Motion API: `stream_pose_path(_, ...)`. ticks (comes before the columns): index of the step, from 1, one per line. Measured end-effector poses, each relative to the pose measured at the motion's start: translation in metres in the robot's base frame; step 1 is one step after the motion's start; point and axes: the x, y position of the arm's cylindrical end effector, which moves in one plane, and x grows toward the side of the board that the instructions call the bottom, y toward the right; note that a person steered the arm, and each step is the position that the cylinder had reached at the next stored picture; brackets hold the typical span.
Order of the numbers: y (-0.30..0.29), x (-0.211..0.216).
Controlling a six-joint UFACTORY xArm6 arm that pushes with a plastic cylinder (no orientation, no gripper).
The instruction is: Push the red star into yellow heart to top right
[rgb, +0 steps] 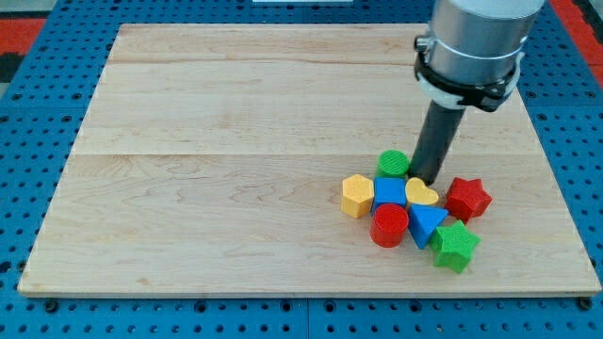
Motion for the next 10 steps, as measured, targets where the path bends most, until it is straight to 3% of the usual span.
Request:
stream_pose_path(3,0.009,-0.039)
stream_pose_path(4,0.051,-0.032)
stream_pose_path(5,0.134,-0.016)
stream_pose_path(6,0.162,0.023)
stream_pose_path(7,0.086,0.052)
stream_pose_path(8,0.062,0.037)
stream_pose_path(10,0.103,-0.008)
